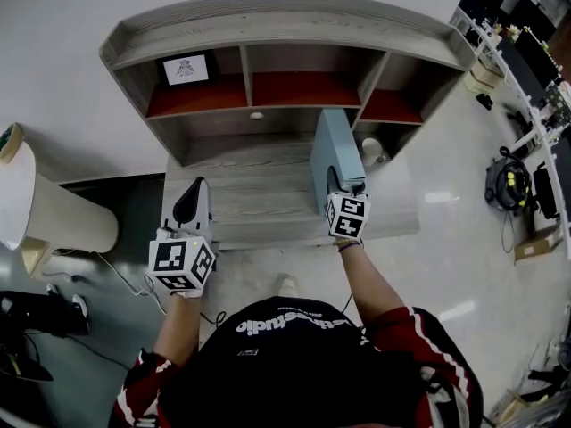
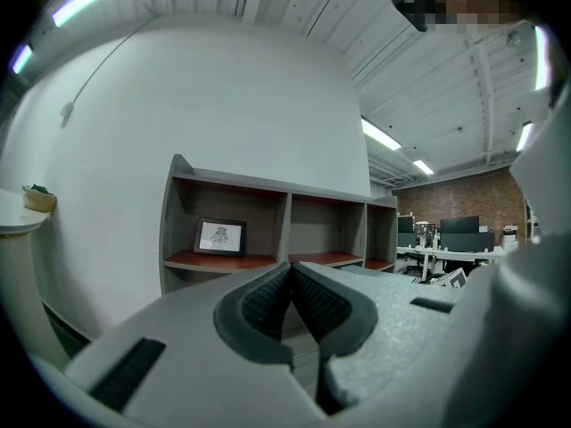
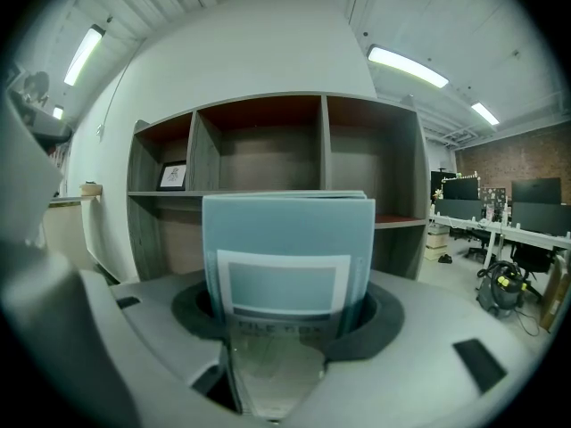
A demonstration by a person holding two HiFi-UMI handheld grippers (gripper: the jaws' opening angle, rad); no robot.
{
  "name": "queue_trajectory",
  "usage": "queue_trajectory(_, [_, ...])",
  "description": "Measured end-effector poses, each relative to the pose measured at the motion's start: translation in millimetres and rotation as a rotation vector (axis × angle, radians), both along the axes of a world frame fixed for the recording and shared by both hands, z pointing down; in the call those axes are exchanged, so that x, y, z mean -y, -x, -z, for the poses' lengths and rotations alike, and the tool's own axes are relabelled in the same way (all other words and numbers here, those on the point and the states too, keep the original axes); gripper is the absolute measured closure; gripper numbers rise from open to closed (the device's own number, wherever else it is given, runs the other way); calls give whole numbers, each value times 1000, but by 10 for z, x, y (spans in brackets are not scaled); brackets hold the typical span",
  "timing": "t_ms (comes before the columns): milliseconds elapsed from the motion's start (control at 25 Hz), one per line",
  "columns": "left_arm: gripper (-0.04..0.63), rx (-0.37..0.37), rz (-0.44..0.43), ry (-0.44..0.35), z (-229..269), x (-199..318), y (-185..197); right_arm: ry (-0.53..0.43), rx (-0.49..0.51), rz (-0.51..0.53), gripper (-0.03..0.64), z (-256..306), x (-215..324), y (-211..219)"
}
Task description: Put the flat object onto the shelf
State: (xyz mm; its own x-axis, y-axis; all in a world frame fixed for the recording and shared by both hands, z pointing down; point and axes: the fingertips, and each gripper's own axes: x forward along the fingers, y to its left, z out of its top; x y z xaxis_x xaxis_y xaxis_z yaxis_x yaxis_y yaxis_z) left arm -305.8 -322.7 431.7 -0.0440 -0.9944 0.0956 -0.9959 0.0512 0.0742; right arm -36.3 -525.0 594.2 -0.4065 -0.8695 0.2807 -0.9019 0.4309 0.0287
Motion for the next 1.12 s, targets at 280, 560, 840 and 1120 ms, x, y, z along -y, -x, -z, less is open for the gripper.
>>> queue_trajectory(280, [589, 6, -6, -3, -5, 122, -78, -20, 9, -23, 345, -44, 205, 38])
queue_trajectory(560, [589, 10, 4, -3, -2, 243, -86, -33, 9, -45, 344, -75, 426, 122])
queue_trajectory(840, [589, 10, 18, 7, -28, 308, -55, -48, 7, -54, 344, -96, 586, 201])
queue_trajectory(1120, [589, 3, 35, 14, -66, 331, -5, -53, 3, -53, 344, -107, 709, 276])
